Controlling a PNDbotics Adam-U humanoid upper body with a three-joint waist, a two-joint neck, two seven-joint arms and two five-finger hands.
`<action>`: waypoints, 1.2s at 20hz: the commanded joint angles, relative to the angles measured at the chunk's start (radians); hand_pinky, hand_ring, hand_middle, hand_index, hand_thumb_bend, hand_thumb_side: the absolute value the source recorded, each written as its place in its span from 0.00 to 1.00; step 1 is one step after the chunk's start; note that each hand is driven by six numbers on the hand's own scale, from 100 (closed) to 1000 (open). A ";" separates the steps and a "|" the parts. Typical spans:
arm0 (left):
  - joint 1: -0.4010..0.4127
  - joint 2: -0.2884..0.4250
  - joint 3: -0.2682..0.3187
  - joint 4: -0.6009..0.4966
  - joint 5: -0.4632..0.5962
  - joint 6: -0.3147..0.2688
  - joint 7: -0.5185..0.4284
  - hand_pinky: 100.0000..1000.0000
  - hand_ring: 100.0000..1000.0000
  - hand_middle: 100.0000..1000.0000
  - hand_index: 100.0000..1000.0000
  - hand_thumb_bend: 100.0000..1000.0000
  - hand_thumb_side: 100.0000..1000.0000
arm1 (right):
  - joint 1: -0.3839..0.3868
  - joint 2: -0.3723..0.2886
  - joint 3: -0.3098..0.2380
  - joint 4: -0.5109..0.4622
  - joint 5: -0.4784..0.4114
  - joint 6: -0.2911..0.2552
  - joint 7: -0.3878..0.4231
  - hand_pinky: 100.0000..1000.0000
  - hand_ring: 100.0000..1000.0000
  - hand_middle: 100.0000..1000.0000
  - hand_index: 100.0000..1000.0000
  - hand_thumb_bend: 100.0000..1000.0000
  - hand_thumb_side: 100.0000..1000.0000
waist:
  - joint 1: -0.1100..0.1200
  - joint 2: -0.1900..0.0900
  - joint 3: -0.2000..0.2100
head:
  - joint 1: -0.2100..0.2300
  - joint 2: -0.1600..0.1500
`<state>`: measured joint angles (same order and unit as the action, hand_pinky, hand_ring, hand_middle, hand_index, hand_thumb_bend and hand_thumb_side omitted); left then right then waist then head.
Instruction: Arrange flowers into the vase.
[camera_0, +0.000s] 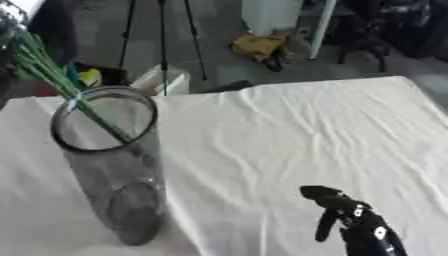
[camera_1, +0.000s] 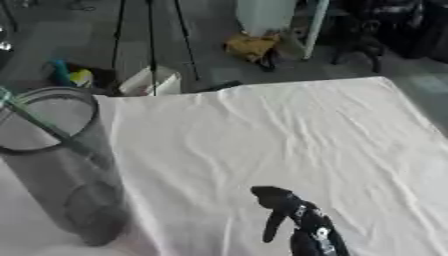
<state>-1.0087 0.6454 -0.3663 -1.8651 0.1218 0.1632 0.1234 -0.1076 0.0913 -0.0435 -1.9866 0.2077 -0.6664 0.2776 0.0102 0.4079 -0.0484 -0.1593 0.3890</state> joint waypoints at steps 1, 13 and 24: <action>-0.018 0.023 0.009 -0.013 -0.054 -0.008 -0.019 0.00 0.00 0.00 0.26 0.02 0.82 | -0.002 -0.002 -0.002 -0.013 -0.003 0.001 0.000 0.76 0.77 0.28 0.76 0.00 1.00 | 0.009 -0.011 0.001 | 0.002 -0.005; -0.012 0.028 0.006 -0.008 -0.173 -0.036 -0.080 0.08 0.17 0.19 0.46 0.00 0.83 | -0.005 -0.001 -0.005 -0.013 -0.003 0.009 0.002 0.76 0.77 0.28 0.76 0.00 1.00 | 0.011 -0.011 0.001 | 0.001 -0.006; -0.010 0.020 0.004 0.018 -0.199 0.000 -0.158 0.27 0.42 0.38 0.58 0.00 0.93 | -0.008 0.003 -0.003 -0.013 -0.002 0.015 0.010 0.77 0.77 0.28 0.76 0.00 1.00 | 0.009 -0.009 0.001 | 0.000 -0.012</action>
<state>-1.0045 0.6497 -0.3664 -1.8438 -0.0706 0.1600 -0.0252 -0.1075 0.0923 -0.0486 -1.9866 0.2076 -0.6538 0.2862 0.0102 0.4079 -0.0483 -0.1594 0.3863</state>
